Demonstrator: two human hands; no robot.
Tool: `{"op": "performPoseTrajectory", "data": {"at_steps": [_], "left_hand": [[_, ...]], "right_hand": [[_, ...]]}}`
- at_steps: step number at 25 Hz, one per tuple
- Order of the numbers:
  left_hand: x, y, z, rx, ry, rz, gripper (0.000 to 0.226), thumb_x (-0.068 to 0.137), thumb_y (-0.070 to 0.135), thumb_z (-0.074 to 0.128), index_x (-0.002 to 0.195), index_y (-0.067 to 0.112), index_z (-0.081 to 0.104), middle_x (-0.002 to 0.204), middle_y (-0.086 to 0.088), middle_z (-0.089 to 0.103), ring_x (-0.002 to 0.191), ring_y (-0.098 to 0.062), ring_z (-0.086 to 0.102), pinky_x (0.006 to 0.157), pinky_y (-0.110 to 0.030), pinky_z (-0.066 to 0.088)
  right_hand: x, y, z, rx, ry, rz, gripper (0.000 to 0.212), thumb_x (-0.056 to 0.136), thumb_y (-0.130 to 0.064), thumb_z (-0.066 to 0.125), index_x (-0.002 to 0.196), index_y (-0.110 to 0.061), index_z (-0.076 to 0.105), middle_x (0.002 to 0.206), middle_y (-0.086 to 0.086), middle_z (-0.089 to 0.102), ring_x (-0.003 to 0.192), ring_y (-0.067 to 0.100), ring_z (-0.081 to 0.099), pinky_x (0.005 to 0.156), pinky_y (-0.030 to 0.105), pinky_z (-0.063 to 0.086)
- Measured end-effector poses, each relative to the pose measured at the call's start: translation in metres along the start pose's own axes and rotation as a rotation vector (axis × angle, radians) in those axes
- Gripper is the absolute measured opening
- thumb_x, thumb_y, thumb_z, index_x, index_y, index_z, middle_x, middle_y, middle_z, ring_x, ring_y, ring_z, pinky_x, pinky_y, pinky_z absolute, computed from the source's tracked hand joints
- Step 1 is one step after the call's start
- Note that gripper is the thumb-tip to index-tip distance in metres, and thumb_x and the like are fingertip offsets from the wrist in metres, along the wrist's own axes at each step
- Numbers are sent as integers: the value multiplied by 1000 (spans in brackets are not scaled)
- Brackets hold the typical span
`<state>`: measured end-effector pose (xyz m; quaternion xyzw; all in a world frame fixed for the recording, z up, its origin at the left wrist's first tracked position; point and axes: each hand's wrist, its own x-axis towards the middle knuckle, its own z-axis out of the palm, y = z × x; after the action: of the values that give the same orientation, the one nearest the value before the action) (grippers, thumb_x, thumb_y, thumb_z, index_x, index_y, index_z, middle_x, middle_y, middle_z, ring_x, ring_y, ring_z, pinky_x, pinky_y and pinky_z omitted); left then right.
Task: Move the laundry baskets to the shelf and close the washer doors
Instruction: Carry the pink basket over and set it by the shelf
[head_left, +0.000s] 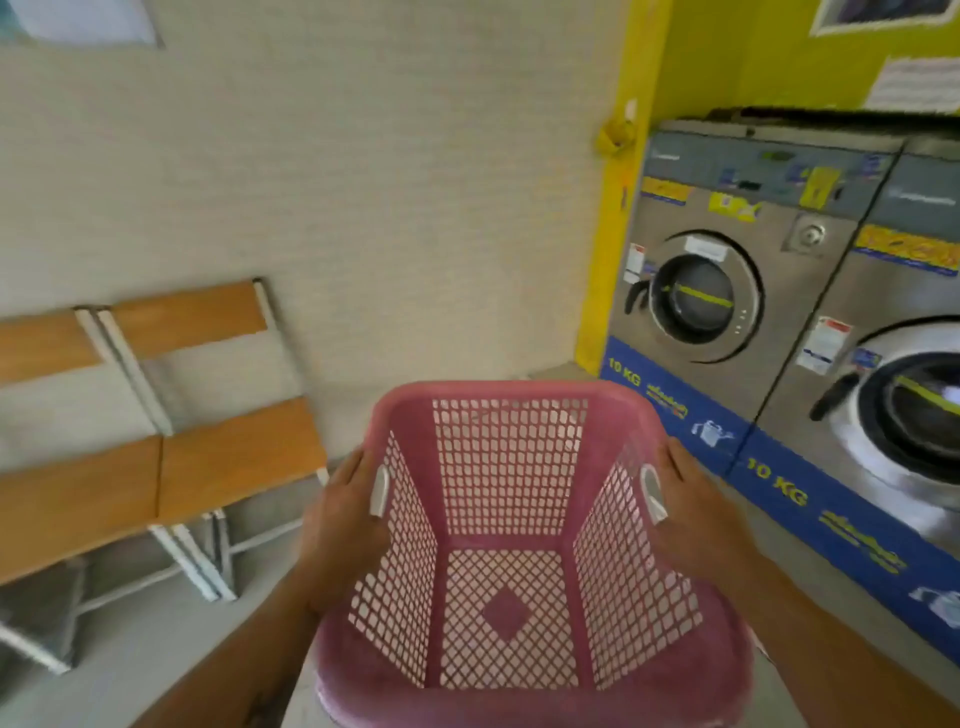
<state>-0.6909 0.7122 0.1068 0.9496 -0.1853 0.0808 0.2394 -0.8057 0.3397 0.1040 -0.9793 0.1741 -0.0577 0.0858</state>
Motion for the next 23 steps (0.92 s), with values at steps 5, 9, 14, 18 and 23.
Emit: {"op": "performPoseTrajectory", "data": {"at_steps": [5, 9, 14, 18, 23], "left_hand": [[-51, -167, -110, 49, 120, -183, 106, 66, 13, 64, 150, 50, 11, 149, 12, 43, 100, -24, 66, 70, -37, 58], [-93, -296, -201, 123, 198, -341, 101, 67, 11, 61, 152, 43, 14, 152, 8, 40, 104, -27, 65, 71, -37, 57], [-129, -411, -287, 173, 391, -408, 120, 63, 1, 63, 149, 52, -4, 140, 12, 49, 98, -22, 65, 60, -32, 59], [-132, -490, -333, 224, 452, -545, 112, 67, 2, 65, 152, 47, 7, 122, 16, 55, 83, -9, 62, 58, -18, 48], [-93, -598, -392, 343, 459, -649, 90, 67, 4, 59, 148, 30, 30, 116, 13, 54, 78, -9, 56, 60, -20, 41]], "right_hand": [[23, -210, 25, 63, -27, -203, 95, 72, -16, 61, 153, -20, 11, 163, -2, 9, 132, 30, 44, 90, 42, 51], [28, -384, 55, 158, -58, -362, 97, 72, -13, 59, 154, -25, 9, 164, -7, 8, 131, 29, 48, 80, 36, 49], [46, -566, 72, 212, -49, -571, 93, 73, -13, 62, 151, -26, 14, 161, -8, 15, 116, 29, 58, 66, 33, 47], [81, -687, 93, 269, 9, -709, 72, 88, -27, 57, 149, -27, 18, 159, -6, 22, 116, 33, 58, 68, 36, 47], [137, -830, 124, 307, -65, -764, 91, 79, -15, 64, 154, -26, 12, 162, -7, 15, 128, 31, 52, 81, 42, 54]]}}
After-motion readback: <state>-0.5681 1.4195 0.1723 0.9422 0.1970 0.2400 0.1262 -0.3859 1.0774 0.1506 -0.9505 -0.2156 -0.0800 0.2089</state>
